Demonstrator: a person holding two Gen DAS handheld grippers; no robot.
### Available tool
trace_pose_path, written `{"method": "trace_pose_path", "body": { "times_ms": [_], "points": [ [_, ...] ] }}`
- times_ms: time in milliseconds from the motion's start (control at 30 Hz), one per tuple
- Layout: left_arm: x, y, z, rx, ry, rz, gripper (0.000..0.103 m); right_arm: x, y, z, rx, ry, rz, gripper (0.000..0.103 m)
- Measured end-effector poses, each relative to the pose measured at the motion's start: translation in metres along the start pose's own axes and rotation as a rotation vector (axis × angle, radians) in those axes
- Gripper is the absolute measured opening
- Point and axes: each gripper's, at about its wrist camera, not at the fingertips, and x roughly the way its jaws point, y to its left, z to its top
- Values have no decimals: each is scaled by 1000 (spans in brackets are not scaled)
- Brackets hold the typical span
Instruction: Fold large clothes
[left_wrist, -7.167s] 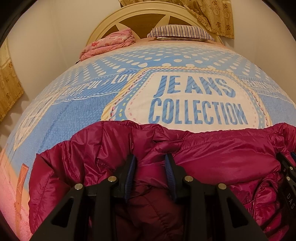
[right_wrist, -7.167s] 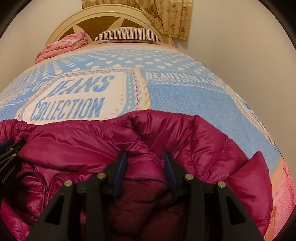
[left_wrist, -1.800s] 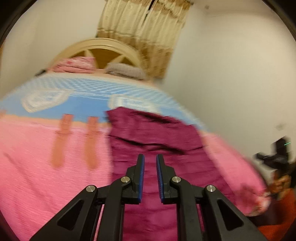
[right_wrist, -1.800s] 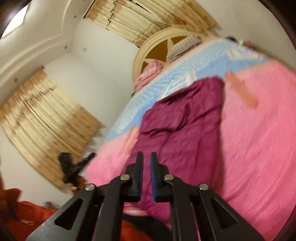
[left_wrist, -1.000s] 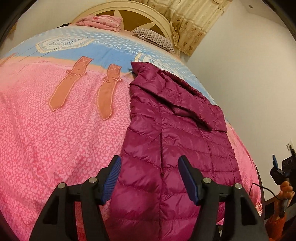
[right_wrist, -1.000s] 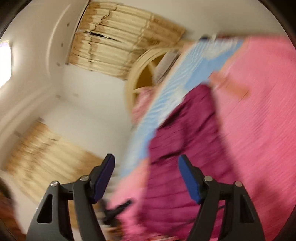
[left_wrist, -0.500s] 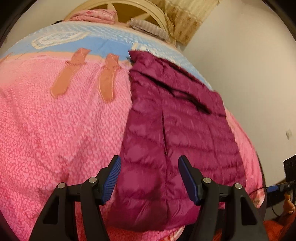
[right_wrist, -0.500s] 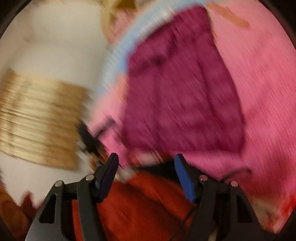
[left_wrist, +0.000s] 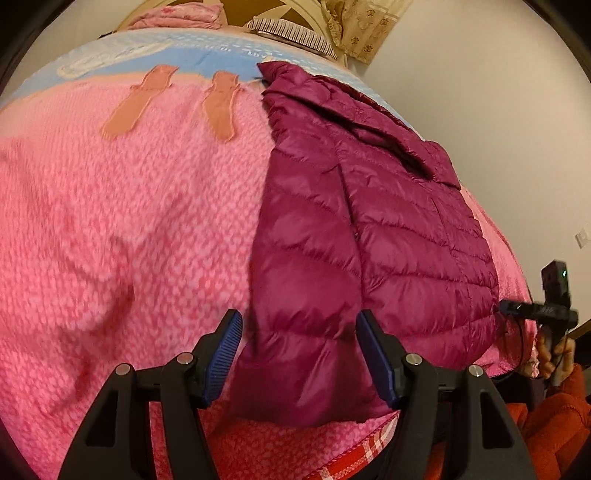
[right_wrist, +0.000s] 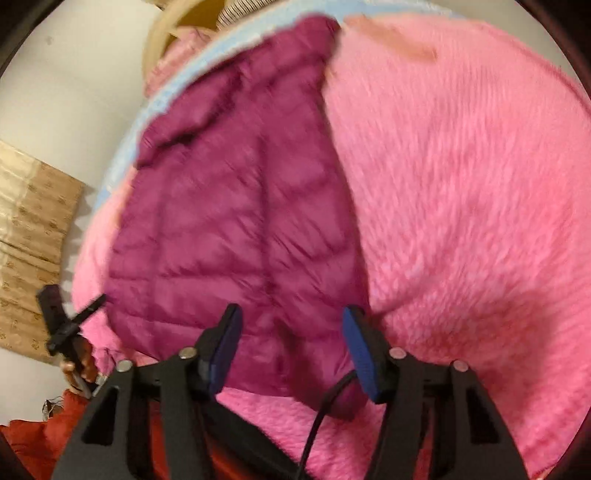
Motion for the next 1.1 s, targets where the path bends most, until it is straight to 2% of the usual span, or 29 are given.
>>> {"method": "trace_pose_path", "body": {
  "times_ms": [33, 100, 167, 233, 333, 367, 400, 467, 533, 600, 633, 767, 900, 1100],
  "points": [
    [2, 3, -2, -17, 3, -12, 65, 4, 2, -4, -34, -3, -18, 46],
    [6, 5, -3, -37, 6, -26, 66, 6, 9, -12, -72, 9, -1, 46],
    [8, 3, -3, -34, 2, -40, 72, 10, 15, -15, -96, 34, 18, 42],
    [10, -1, -4, -27, -6, -41, 73, 19, 17, -15, -118, 39, 5, 42],
    [11, -9, -9, 6, -16, -25, 73, 27, 5, -13, -63, 43, 25, 42],
    [12, -11, -10, 18, -10, -24, 69, 31, 7, -11, -52, 42, 32, 41],
    [14, -14, -12, 29, 0, -22, 59, 30, 6, -12, -50, 36, 35, 38],
    [18, -17, -13, 40, 17, -24, 46, 27, 6, -15, -64, 31, 36, 15],
    [19, -19, -12, 31, 19, -36, 40, 23, 9, -17, -64, 20, 72, 11],
    [15, -20, -11, 22, 12, -58, 22, 20, 16, -18, -68, 5, 78, 10],
    [12, -21, -10, 21, 5, -80, 17, 15, 17, -19, -60, -5, 97, 10],
    [-19, -37, -1, 59, -92, -175, 14, -10, 18, -21, -25, -64, 232, 10],
    [-32, -52, 8, 88, -144, -212, 12, -46, 17, -19, 2, -161, 376, 10],
    [-58, -70, 9, 138, -203, -281, 11, -63, 19, -27, 30, -182, 470, 9]
  ]
}}
